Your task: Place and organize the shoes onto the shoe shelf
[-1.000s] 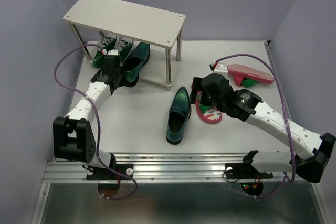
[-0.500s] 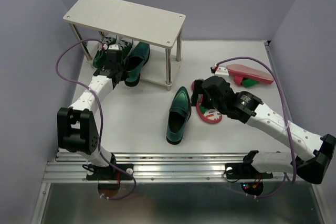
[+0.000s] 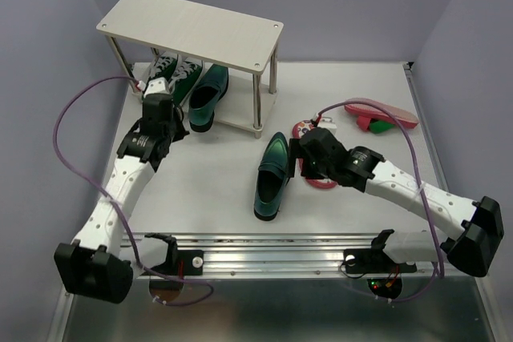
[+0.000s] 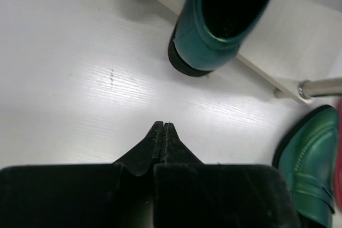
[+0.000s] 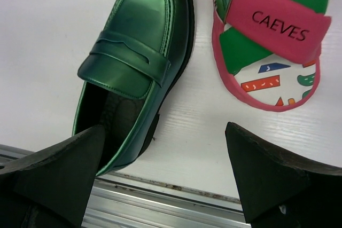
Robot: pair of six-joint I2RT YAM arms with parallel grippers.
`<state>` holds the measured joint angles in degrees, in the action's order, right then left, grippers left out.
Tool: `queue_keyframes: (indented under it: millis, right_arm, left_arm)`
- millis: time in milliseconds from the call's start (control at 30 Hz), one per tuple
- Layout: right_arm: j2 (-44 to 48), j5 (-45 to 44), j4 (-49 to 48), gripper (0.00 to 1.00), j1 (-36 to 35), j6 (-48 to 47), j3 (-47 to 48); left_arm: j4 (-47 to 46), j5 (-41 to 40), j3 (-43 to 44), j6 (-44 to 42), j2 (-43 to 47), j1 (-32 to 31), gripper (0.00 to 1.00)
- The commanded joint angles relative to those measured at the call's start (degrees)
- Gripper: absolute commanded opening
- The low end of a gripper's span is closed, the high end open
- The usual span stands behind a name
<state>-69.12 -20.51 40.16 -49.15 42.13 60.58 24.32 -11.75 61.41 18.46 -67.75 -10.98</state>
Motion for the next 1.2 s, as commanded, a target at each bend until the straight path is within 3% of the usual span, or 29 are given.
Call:
queue_keyframes:
  millis: [0, 167, 300, 467, 500, 567, 633, 833, 1167]
  right_arm:
    - [-1.9, 4.9, -5.8, 1.0, -0.7, 1.6, -2.3]
    - [-2.8, 3.1, -6.0, 1.0, -1.3, 2.6, -2.3]
    - [-1.3, -4.2, -2.9, 1.0, -1.3, 3.3, -0.9]
    - [1.8, -10.2, -0.2, 1.0, -1.3, 4.1, -0.3]
    - [2.4, -11.2, 0.3, 1.0, -1.3, 4.5, -0.3]
    - [4.1, -12.6, 0.5, 1.0, -1.3, 5.4, -0.6]
    - [5.2, -13.2, 0.9, 1.0, -1.3, 5.9, -0.9]
    - [7.1, -13.9, 1.4, 1.0, -1.3, 6.3, -1.4]
    - [8.0, -14.2, 1.8, 1.0, -1.3, 6.3, -1.5]
  left_arm:
    - [7.0, 0.9, -2.2, 4.7, 8.4, -4.6, 0.0]
    - [10.4, 0.1, -5.1, 18.3, 10.3, -18.9, 0.0]
    - [10.7, -3.3, -7.9, 29.6, 10.7, -33.8, 0.0]
    - [9.4, -3.7, -9.5, 36.3, 7.0, -42.4, 0.36]
    - [8.9, -3.7, -9.7, 37.4, 5.7, -44.5, 0.49]
    - [7.1, -3.2, -10.0, 38.4, 4.4, -46.1, 0.64]
    - [5.2, -3.2, -10.0, 39.4, 2.8, -47.7, 0.68]
    - [-0.3, -3.0, -11.1, 41.2, -1.0, -48.9, 0.68]
    - [0.3, -2.5, -12.4, 43.5, -8.7, -49.0, 0.52]
